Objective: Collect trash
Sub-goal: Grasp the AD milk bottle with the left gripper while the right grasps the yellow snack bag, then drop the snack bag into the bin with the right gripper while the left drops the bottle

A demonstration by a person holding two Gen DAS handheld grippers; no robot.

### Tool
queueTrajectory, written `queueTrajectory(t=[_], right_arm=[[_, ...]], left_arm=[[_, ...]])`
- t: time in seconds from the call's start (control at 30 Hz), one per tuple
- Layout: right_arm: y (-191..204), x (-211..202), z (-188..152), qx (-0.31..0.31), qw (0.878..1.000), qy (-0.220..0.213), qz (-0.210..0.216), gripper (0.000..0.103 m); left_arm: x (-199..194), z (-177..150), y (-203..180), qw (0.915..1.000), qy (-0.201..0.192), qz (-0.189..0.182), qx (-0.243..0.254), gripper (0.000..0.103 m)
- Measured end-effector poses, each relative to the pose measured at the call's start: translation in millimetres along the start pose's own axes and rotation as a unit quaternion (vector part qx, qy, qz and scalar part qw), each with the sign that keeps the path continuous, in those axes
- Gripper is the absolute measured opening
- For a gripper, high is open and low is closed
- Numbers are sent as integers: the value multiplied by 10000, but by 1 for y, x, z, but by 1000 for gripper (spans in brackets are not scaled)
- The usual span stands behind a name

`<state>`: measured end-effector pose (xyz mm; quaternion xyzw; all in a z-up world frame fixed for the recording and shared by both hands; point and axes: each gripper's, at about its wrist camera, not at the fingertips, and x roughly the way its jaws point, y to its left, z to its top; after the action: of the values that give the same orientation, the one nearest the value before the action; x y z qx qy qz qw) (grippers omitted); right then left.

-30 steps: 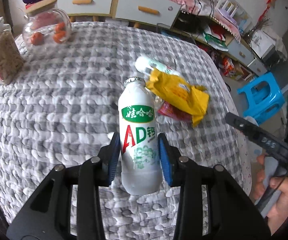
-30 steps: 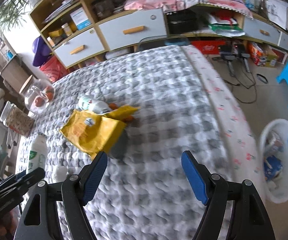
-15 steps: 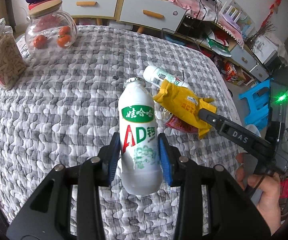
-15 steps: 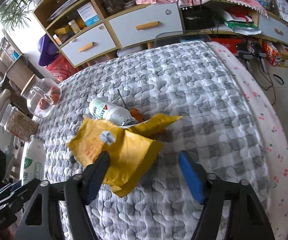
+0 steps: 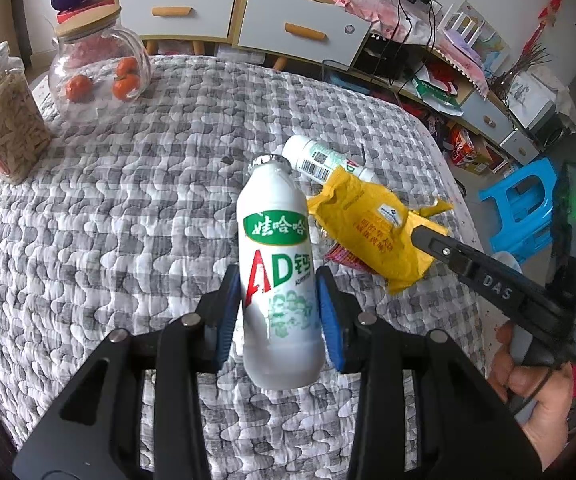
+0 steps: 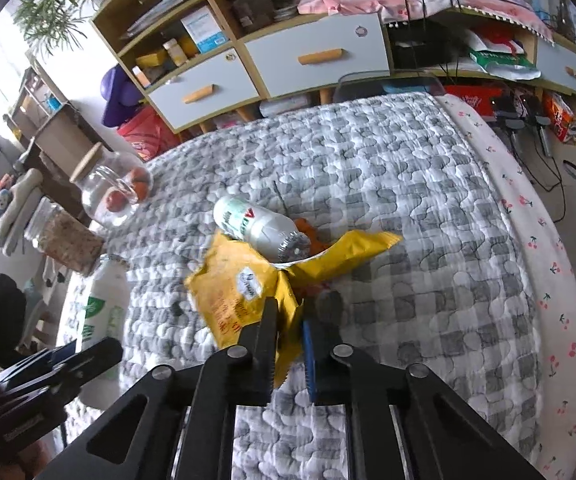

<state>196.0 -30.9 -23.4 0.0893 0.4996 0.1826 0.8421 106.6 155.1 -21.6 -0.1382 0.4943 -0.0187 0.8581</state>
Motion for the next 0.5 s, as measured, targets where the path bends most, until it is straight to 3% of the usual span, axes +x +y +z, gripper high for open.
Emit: queueTrajectory(t=[0.5], right_arm=[[-32,-61,-10,80,9992,-390,-54,10]], left_arm=[[-2,-9,-31,9996,-120,1,259,39]])
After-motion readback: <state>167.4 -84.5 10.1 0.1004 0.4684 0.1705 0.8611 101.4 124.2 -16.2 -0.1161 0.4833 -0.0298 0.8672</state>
